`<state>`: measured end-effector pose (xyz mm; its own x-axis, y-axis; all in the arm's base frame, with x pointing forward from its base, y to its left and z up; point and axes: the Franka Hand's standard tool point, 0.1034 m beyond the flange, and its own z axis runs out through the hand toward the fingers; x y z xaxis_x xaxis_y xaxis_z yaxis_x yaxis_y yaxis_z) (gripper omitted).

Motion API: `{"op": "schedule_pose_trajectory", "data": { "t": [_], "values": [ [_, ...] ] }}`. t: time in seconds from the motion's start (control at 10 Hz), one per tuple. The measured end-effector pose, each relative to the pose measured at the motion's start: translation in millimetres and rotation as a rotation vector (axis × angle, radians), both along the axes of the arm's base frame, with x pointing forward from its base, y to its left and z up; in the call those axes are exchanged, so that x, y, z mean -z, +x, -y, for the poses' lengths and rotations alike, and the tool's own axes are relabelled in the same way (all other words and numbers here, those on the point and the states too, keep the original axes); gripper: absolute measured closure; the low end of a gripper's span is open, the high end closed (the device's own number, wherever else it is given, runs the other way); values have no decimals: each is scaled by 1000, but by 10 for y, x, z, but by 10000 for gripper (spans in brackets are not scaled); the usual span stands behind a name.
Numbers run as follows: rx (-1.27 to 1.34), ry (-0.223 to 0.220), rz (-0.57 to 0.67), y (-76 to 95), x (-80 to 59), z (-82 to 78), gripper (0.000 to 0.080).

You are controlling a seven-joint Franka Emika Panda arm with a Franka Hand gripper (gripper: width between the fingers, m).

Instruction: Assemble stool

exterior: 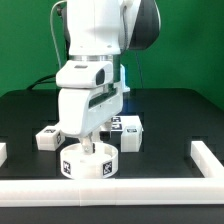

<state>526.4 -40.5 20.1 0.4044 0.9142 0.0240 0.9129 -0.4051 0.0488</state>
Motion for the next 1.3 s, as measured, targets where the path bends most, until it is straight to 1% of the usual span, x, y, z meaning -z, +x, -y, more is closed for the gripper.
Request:
{"op": "schedule_pose_trajectory", "data": {
  "t": [0.3, 0.5, 0.6, 0.7, 0.8, 1.3],
  "values": [
    [2, 4, -12, -44, 110, -12, 150],
    [3, 3, -17, -45, 98, -3, 152],
    [3, 3, -15, -42, 95, -2, 300],
    [3, 3, -15, -43, 96, -2, 300],
    [3, 3, -15, -43, 96, -2, 466],
    [3, 3, -15, -43, 97, -2, 479]
  ]
}}
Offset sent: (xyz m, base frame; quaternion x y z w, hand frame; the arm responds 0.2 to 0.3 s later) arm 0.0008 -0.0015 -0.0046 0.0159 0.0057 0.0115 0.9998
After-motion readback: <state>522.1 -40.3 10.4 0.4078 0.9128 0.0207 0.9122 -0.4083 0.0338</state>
